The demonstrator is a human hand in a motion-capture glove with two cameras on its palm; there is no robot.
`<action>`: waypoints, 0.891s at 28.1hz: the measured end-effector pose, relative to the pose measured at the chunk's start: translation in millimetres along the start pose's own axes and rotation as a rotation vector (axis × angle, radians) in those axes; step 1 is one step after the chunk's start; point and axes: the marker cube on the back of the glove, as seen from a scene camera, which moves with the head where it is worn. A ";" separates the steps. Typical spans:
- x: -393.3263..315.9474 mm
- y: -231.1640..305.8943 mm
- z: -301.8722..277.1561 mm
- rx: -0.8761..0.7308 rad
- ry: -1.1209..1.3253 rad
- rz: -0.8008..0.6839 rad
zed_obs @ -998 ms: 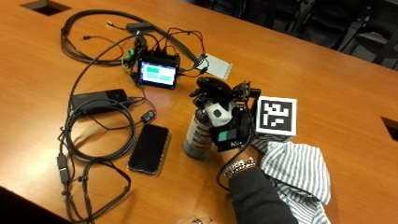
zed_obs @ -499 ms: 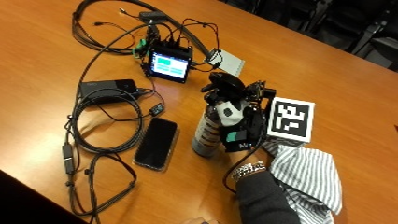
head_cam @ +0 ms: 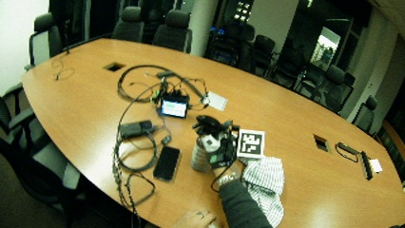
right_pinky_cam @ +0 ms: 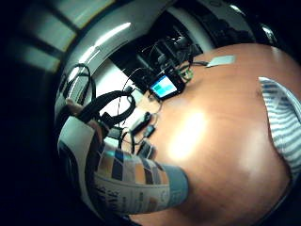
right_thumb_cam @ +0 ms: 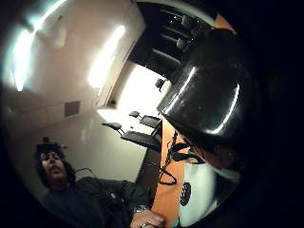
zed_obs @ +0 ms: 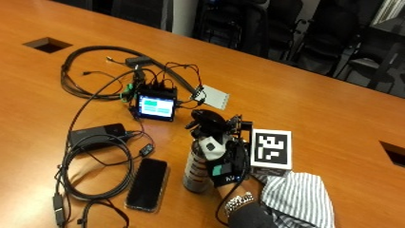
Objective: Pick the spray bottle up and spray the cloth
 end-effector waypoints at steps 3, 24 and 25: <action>4.5 11.7 5.9 -0.049 -0.004 0.072; -43.4 20.8 -13.7 -0.432 0.454 0.159; -50.7 24.3 -16.2 -0.446 0.499 0.148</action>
